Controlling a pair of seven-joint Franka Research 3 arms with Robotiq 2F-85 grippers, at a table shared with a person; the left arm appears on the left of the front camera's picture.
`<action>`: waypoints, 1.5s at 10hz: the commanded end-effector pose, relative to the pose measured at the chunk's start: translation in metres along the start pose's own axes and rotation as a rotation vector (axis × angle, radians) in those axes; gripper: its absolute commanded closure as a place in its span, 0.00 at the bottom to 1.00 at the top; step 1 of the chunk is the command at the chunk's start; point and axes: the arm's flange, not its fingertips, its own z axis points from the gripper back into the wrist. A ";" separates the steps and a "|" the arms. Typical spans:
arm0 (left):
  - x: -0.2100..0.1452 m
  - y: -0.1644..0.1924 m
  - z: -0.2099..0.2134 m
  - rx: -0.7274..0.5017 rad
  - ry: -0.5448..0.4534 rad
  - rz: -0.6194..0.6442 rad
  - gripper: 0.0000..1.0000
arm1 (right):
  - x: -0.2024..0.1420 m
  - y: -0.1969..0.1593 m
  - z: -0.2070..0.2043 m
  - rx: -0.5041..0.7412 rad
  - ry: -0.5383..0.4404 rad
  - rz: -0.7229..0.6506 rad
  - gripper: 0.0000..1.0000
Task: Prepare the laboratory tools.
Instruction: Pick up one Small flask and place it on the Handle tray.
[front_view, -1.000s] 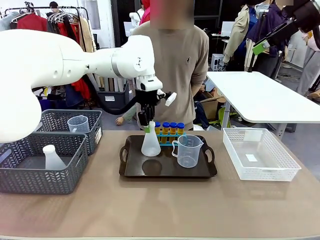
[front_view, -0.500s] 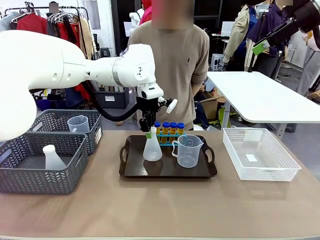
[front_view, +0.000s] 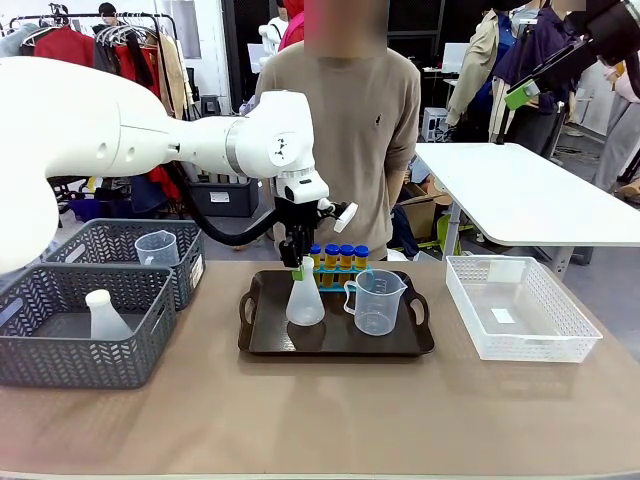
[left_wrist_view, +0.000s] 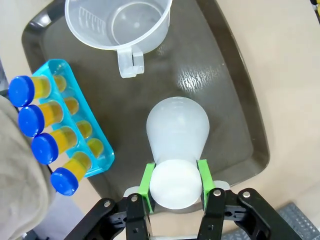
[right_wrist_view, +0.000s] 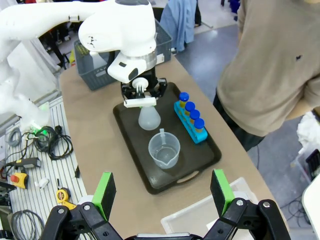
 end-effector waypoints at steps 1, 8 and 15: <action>-0.004 -0.009 -0.006 -0.008 0.017 0.009 1.00 | 0.001 0.001 0.000 0.003 -0.006 0.003 0.00; -0.004 -0.010 -0.014 -0.034 0.022 0.014 0.40 | 0.001 0.001 0.000 0.003 -0.006 0.003 0.00; -0.010 -0.013 0.023 -0.047 -0.060 0.104 0.00 | 0.001 0.001 0.000 0.003 -0.006 0.003 0.00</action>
